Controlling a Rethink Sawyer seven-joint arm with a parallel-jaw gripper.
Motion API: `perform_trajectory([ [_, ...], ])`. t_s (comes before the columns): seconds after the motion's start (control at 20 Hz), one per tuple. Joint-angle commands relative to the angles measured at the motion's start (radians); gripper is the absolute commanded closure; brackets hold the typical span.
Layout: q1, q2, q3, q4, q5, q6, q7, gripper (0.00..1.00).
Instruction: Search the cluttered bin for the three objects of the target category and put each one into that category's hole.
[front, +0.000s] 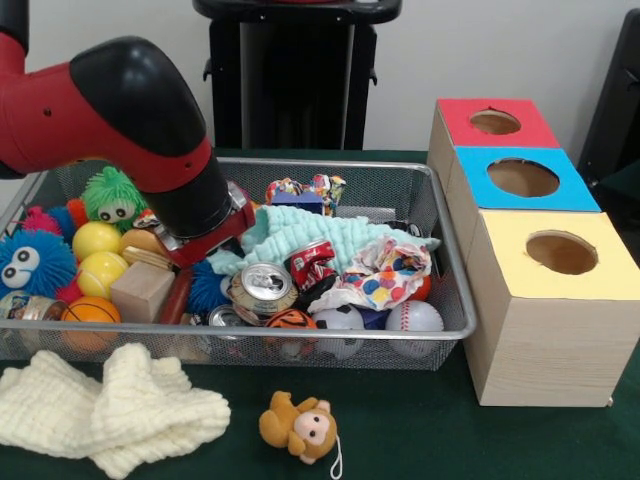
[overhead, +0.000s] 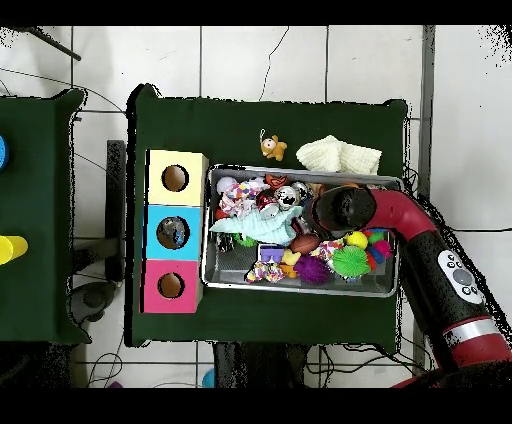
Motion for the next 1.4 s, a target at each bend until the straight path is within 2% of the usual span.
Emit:
perform_trajectory([
  [0.05,0.017,0.083,0.015,-0.028,-0.045,-0.06,-0.301,1.0],
  [0.4,0.008,0.002,0.046,0.037,-0.005,-0.017,-0.287,1.0],
  [0.8,-0.025,-0.153,0.078,0.126,0.08,0.131,-0.297,1.0],
  [1.2,-0.037,-0.249,0.082,0.137,0.109,0.246,-0.326,1.0],
  [1.4,-0.056,-0.323,0.101,0.155,0.13,0.311,-0.338,1.0],
])
